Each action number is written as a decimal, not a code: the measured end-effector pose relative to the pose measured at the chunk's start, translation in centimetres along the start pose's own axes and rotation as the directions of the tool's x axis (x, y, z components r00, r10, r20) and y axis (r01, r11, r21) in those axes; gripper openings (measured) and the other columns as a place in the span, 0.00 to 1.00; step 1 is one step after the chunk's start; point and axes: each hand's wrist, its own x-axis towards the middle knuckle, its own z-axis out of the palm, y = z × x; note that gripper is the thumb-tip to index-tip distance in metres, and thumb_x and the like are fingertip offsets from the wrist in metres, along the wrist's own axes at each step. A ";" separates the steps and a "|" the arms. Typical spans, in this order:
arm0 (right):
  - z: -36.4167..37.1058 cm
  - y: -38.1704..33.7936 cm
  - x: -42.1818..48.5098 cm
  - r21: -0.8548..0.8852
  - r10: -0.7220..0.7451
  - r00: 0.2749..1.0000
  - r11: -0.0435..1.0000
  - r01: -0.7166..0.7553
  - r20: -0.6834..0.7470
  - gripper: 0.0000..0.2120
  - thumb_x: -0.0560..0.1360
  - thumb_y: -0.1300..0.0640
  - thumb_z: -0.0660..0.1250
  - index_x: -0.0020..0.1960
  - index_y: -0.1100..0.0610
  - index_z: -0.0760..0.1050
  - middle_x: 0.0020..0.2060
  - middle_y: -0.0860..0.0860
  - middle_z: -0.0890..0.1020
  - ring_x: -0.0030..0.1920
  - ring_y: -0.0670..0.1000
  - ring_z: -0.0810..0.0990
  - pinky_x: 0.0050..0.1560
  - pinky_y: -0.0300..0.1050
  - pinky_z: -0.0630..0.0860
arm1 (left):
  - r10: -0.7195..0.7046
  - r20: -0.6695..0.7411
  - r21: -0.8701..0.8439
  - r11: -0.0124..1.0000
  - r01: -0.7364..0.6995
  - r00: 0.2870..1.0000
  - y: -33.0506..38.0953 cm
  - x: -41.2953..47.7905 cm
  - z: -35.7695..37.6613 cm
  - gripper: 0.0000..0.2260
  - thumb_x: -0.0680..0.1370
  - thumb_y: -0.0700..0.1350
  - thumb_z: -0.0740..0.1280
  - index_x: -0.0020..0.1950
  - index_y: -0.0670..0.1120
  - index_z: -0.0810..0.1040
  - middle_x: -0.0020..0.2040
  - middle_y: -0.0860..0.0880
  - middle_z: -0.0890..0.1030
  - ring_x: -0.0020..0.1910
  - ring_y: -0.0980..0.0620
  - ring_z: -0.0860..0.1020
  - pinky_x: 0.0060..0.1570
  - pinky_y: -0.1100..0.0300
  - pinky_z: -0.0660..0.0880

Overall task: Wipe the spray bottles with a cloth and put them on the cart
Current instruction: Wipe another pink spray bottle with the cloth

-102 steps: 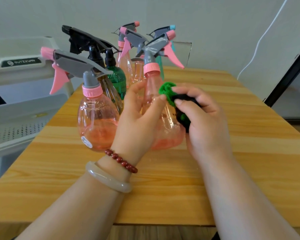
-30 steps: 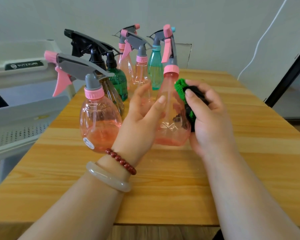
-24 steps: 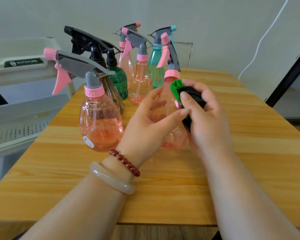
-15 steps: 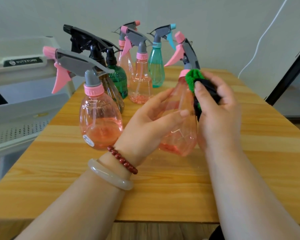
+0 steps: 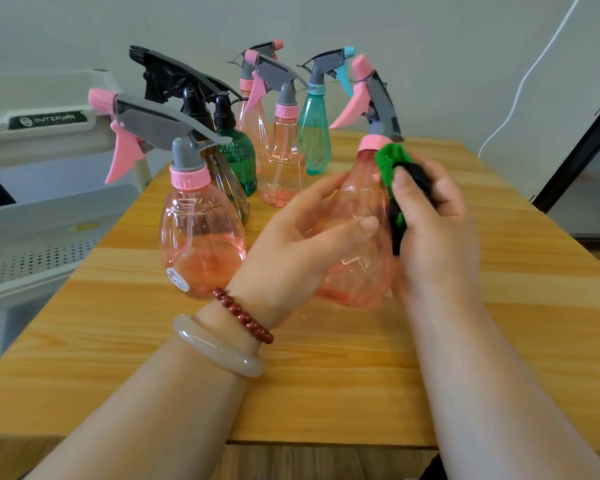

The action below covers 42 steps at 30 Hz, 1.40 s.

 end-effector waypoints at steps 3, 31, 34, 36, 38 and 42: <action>0.5 0.4 -0.4 -0.100 -0.039 0.991 0.994 0.053 0.132 0.10 0.70 0.62 0.70 0.44 0.48 0.84 0.49 0.53 0.85 0.51 0.53 0.83 0.54 0.49 0.79 | 0.021 -0.109 -0.048 0.999 -0.026 0.994 0.4 0.2 -0.6 0.22 0.72 0.44 0.74 0.65 0.49 0.76 0.51 0.53 0.85 0.49 0.54 0.83 0.48 0.54 0.80; 0.7 -0.2 -0.6 -0.123 0.037 0.996 0.992 -0.026 0.085 0.10 0.71 0.64 0.71 0.43 0.49 0.85 0.46 0.52 0.86 0.46 0.50 0.84 0.45 0.42 0.79 | -0.037 -0.118 -0.107 0.994 0.024 0.992 0.6 0.0 0.0 0.22 0.69 0.46 0.75 0.62 0.53 0.77 0.52 0.52 0.86 0.51 0.55 0.84 0.53 0.53 0.81; 0.7 0.0 -0.6 -0.135 -0.006 0.997 0.991 0.016 0.073 0.10 0.71 0.64 0.72 0.43 0.49 0.84 0.47 0.52 0.86 0.47 0.49 0.84 0.46 0.43 0.79 | -0.020 -0.110 -0.064 0.998 0.013 0.994 0.7 0.0 -0.2 0.21 0.69 0.45 0.75 0.61 0.54 0.77 0.54 0.51 0.86 0.55 0.53 0.83 0.57 0.48 0.79; 0.5 -0.1 -0.4 -0.053 0.008 1.000 0.999 -0.009 -0.017 0.11 0.75 0.66 0.70 0.46 0.50 0.84 0.45 0.50 0.86 0.47 0.49 0.84 0.48 0.45 0.79 | -0.044 0.003 -0.029 0.999 0.044 0.999 0.7 -0.2 0.0 0.16 0.68 0.46 0.72 0.56 0.56 0.79 0.53 0.51 0.86 0.51 0.52 0.84 0.49 0.53 0.82; 0.3 -0.3 -0.1 0.001 0.044 0.996 0.999 -0.044 -0.075 0.10 0.77 0.66 0.68 0.51 0.53 0.82 0.46 0.51 0.86 0.47 0.50 0.84 0.48 0.45 0.80 | -0.068 0.077 -0.040 0.997 0.072 0.995 0.7 -0.5 0.1 0.16 0.68 0.46 0.69 0.55 0.56 0.79 0.52 0.50 0.86 0.51 0.52 0.84 0.49 0.56 0.82; 0.4 -0.2 -0.3 -0.041 0.022 0.999 0.999 -0.020 0.044 0.10 0.73 0.64 0.70 0.45 0.50 0.84 0.46 0.52 0.86 0.47 0.50 0.84 0.47 0.45 0.79 | -0.023 -0.020 -0.103 0.995 0.021 1.000 1.0 -0.3 0.2 0.21 0.70 0.45 0.69 0.63 0.52 0.77 0.52 0.52 0.86 0.52 0.54 0.84 0.53 0.57 0.81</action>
